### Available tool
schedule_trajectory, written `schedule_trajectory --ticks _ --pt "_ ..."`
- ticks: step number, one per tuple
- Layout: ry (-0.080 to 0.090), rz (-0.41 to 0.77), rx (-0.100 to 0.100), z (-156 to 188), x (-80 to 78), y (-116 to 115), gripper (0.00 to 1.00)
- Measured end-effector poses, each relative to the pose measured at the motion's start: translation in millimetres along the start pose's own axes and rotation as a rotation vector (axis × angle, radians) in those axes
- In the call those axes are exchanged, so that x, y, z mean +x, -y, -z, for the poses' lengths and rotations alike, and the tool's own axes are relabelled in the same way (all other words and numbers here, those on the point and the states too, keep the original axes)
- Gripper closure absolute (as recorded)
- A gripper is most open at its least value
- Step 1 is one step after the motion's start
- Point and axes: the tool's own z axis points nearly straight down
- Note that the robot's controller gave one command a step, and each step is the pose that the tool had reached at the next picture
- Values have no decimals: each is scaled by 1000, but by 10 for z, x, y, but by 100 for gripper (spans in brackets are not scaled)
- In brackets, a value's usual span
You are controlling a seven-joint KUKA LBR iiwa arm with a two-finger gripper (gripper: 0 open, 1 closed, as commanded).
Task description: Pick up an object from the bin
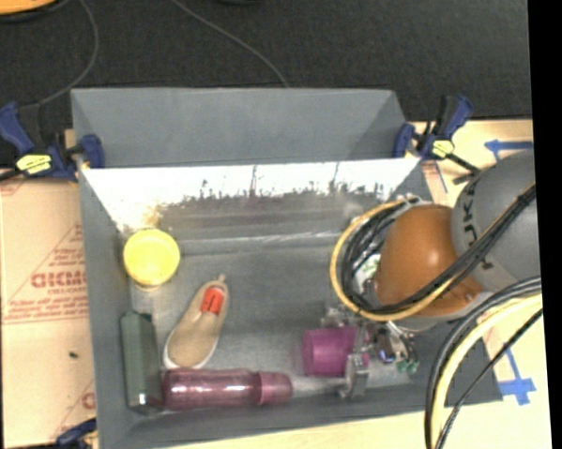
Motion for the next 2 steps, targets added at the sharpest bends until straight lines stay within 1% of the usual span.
schedule_trajectory --ticks 1,2 --pt "11 6 1 813 -110 94 0" --pt "0 13 -1 171 1 -228 0"
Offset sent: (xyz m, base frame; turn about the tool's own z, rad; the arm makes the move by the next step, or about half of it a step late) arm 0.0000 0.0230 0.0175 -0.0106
